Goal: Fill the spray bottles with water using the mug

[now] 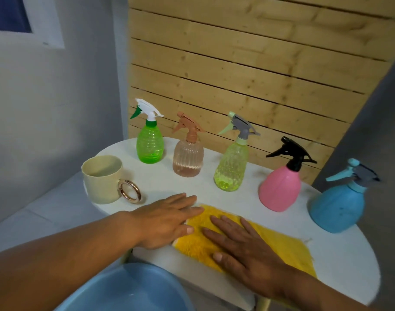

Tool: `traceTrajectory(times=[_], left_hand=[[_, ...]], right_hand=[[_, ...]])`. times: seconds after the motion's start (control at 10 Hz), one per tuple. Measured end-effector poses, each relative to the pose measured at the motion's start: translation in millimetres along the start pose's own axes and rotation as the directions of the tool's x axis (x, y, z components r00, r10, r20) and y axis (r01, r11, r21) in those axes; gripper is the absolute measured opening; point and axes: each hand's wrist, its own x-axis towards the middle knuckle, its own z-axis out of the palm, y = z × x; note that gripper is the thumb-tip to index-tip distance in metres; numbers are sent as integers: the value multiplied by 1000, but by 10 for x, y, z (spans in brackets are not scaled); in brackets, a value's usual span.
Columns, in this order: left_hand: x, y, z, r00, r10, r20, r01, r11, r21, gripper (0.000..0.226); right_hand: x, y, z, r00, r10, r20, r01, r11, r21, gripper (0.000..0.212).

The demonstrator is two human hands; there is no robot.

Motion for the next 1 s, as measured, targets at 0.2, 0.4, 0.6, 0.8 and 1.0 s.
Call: traceTrajectory(times=[0.2, 0.4, 0.6, 0.8, 1.0], left_hand=[[105, 81, 85, 994, 56, 96, -63, 996, 68, 83], [122, 68, 40, 989, 88, 116, -99, 991, 89, 102], [92, 31, -120, 996, 92, 1, -92, 994, 67, 80], [48, 54, -244, 993, 60, -102, -52, 996, 79, 100], [88, -43, -300, 913, -3, -407, 64, 989, 137, 89]], right_hand=[[-226, 131, 26, 992, 120, -37, -121, 992, -24, 65], [-409, 193, 79, 949, 310, -65, -312, 950, -24, 71], [-379, 226, 77, 954, 296, -47, -297, 955, -6, 71], [-324, 196, 22, 955, 297, -25, -297, 954, -28, 75], [-367, 66, -237, 946, 324, -3, -323, 944, 69, 96]])
